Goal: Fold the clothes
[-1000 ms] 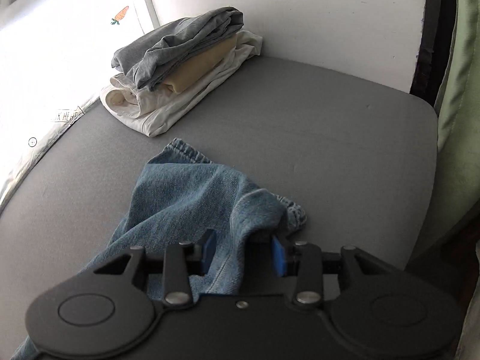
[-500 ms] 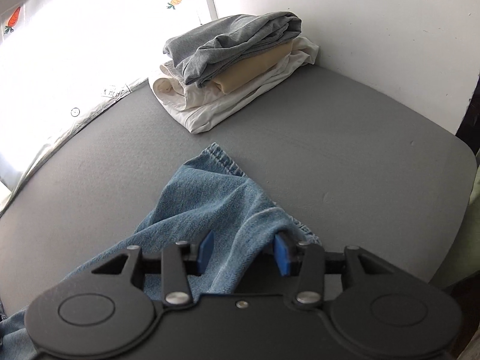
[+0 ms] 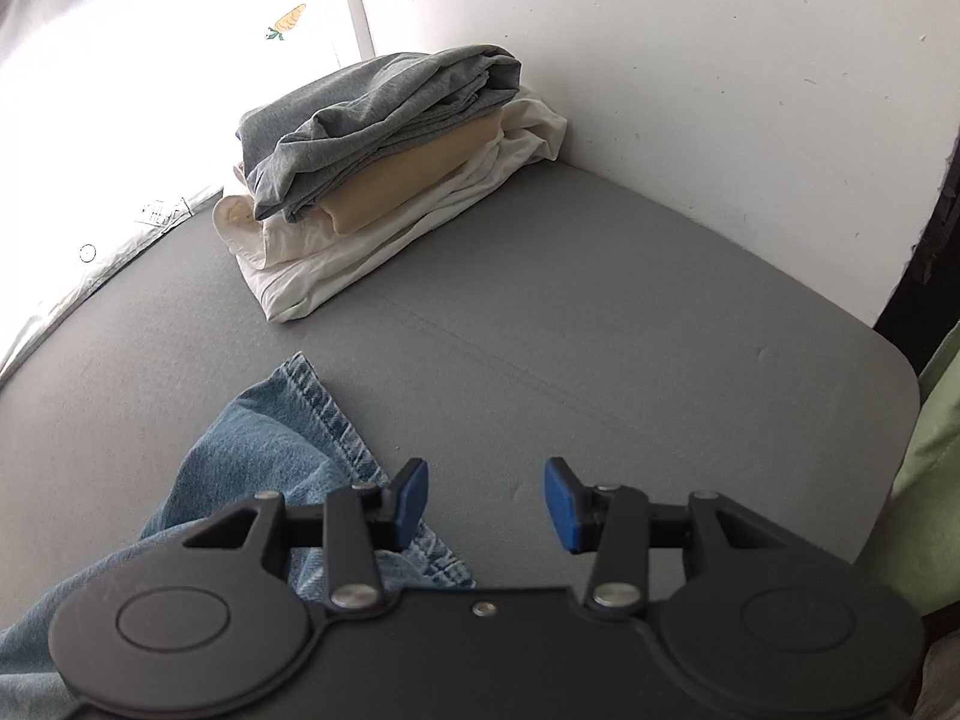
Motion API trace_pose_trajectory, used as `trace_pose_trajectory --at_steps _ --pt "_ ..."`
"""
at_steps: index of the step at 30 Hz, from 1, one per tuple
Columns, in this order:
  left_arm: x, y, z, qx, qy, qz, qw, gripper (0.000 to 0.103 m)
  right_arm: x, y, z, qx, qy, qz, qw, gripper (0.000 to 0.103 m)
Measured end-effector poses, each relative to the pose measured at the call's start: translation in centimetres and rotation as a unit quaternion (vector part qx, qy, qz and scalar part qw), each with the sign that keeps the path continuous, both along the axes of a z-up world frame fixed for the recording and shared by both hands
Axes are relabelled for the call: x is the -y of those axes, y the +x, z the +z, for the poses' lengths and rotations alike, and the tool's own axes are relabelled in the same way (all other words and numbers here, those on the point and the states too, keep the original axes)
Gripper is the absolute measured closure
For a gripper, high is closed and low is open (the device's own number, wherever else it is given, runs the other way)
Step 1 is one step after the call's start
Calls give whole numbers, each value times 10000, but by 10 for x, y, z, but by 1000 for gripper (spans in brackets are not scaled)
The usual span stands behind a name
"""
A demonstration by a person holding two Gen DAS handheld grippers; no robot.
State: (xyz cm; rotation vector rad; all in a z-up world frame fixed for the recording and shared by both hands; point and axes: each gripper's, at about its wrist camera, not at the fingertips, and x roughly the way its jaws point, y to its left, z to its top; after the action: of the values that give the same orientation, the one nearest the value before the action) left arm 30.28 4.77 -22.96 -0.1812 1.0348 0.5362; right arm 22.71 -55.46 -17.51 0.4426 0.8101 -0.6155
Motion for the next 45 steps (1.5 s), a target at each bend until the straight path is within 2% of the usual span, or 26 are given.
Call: trace_pose_trajectory --at_steps 6,8,11,15,17,18,19,20,21,22,25,27,30,32,35,38,40,42,45 --pt "-7 1 0 12 -141 33 9999 0 2 62 -25 -278 -148 663 9973 59" --pt "-9 1 0 20 -158 41 9999 0 1 79 -33 -367 -22 893 9953 58" --pt "-8 0 -1 55 -144 69 9999 0 -14 99 -45 -446 136 1555 9867 58" --pt "-5 -1 -1 139 -81 189 9997 0 -37 108 -50 -674 -448 1869 9790 54" --pt "-3 -1 -2 201 -18 298 9994 0 -35 107 -51 -657 -447 1883 9789 50" --pt "-2 0 -2 225 9 355 9991 0 -30 106 -51 -600 -304 1882 9798 52" --pt "-1 1 -3 254 46 445 9987 0 -26 104 -51 -527 -174 1915 9799 61" --pt "0 2 -3 266 78 504 9983 0 -26 102 -50 -515 -261 1968 9787 70" --pt "1 3 -3 272 109 545 9981 0 -26 100 -48 -502 -348 2021 9775 93" --pt "2 4 -3 275 126 565 9979 0 -26 97 -45 -478 -458 2065 9762 96" --pt "4 2 -3 313 116 596 9977 0 -27 86 -30 -253 -968 2002 9746 97" --pt "4 2 -3 324 122 597 9976 0 -13 81 -17 -84 -1124 1671 9795 97" --pt "6 3 -3 336 147 603 9975 0 4 78 -4 181 -1092 1370 9844 97" --pt "6 2 -2 350 150 602 9975 0 5 82 -7 121 -1144 1360 9840 97" --pt "5 2 -2 382 146 596 9974 0 -7 98 -36 -756 -1444 1401 9766 88" --pt "4 1 -3 408 132 576 9974 0 -16 93 -48 -966 -1495 1231 9763 76" --pt "4 1 -3 421 110 580 9974 0 -12 81 -41 -580 -1055 851 9891 52" --pt "4 1 -3 429 104 584 9973 0 -7 66 -34 -178 -532 424 9975 49" --pt "3 1 -3 429 94 569 9974 0 -1 44 -26 174 52 -202 9996 49"
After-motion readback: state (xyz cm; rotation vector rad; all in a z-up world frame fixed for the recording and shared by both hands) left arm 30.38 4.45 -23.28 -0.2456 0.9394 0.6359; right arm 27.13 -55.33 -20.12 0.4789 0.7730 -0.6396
